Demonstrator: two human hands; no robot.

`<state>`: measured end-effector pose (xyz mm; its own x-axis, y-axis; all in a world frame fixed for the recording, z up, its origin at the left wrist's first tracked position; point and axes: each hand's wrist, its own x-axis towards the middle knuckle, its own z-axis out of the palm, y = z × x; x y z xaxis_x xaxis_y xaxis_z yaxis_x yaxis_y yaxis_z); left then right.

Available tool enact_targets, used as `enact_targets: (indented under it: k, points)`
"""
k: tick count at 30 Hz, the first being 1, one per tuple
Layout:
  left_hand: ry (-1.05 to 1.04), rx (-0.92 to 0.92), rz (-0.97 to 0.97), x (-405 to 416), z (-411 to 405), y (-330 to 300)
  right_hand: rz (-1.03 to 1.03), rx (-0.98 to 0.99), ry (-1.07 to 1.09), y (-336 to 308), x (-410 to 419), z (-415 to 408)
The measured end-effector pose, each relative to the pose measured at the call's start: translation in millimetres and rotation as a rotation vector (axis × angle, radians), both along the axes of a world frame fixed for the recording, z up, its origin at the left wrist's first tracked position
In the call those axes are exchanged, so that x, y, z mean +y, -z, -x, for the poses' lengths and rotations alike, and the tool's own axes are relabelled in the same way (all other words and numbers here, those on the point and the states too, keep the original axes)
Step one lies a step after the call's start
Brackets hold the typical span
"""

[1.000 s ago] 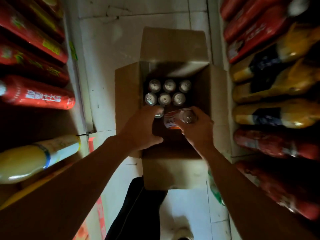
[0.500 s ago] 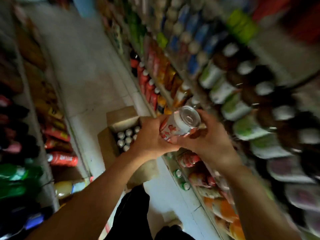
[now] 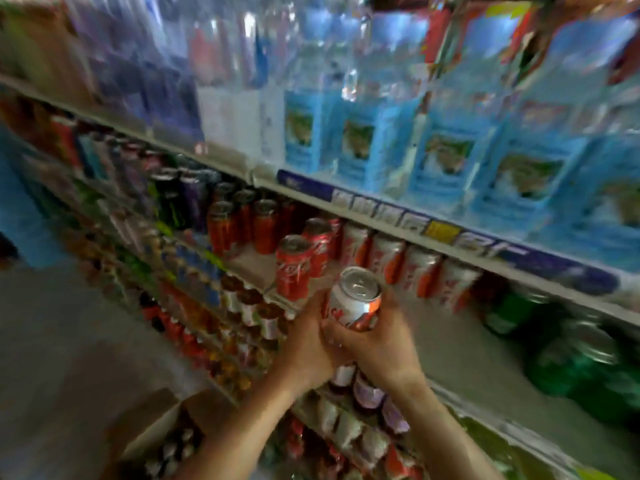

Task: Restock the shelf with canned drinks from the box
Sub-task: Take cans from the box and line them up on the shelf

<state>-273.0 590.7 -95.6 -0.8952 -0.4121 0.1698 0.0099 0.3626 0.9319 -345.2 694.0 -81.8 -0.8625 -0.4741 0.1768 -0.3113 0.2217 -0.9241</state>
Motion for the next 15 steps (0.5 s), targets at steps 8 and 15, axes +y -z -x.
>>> enact_targets:
  k: [8,15]
  points:
    - [-0.040,0.052,0.291,-5.9,59.9,-3.5,0.018,-0.016,-0.014,15.6,4.0,64.0]
    - [-0.102,-0.025,0.333,-17.4,76.8,11.7,-0.006,-0.091,0.058,41.8,-5.7,79.5]
